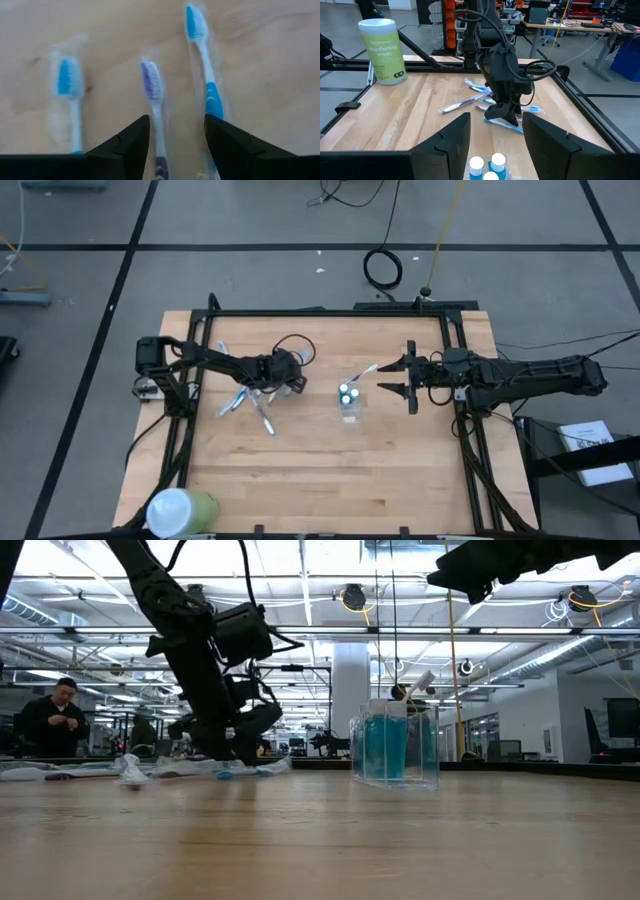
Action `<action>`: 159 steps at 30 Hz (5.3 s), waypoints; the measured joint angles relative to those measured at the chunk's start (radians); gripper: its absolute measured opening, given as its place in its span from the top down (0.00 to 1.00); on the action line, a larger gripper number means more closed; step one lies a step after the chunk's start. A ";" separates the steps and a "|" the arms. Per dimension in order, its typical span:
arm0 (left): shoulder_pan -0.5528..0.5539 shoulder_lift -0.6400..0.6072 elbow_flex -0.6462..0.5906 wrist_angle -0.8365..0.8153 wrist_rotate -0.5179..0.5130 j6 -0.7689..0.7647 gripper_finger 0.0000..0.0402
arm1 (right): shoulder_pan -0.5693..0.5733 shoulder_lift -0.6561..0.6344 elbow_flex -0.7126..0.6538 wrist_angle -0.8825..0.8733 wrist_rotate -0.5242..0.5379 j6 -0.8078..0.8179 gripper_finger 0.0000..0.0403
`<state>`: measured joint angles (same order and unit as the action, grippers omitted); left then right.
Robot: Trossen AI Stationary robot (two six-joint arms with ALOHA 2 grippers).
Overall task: Pick & Place toothbrushing station
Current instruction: Put the violet toothbrush into the transparent organizer
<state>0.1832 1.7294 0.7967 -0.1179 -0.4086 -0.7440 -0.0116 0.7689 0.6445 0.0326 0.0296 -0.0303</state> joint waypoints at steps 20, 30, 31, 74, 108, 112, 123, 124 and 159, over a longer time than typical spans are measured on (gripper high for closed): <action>0.015 0.000 0.000 -0.103 -0.074 -0.025 0.53 | 0.000 0.000 -0.029 0.025 0.002 0.000 0.58; 0.005 0.000 -0.001 0.090 0.104 0.064 0.54 | 0.000 0.000 -0.051 0.097 0.002 -0.005 0.58; 0.002 -0.001 -0.001 0.097 0.106 0.076 0.54 | 0.000 0.000 -0.051 0.096 0.002 -0.005 0.58; -0.068 -0.029 0.001 -0.166 0.051 0.036 0.67 | -0.001 0.000 -0.052 0.098 0.000 0.003 0.58; -0.163 -0.290 0.047 0.602 0.148 0.721 0.99 | -0.002 0.254 -0.052 0.356 0.001 -0.011 0.58; -0.188 -0.291 0.047 0.662 0.203 0.767 0.99 | -0.002 0.330 -0.052 0.517 0.022 -0.008 0.57; -0.206 -0.290 0.047 0.691 0.210 0.790 1.00 | -0.008 0.512 -0.051 0.981 -0.059 -0.007 0.45; -0.206 -0.290 0.047 0.697 0.215 0.788 1.00 | -0.009 0.525 -0.051 1.001 -0.056 -0.009 0.45; -0.191 -0.160 0.048 0.890 0.312 0.707 0.99 | -0.033 0.580 -0.051 1.074 -0.106 -0.013 0.96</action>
<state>-0.0077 1.5692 0.8452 0.7723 -0.0970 -0.0371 -0.0448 1.3491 0.5934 1.1065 -0.0765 -0.0437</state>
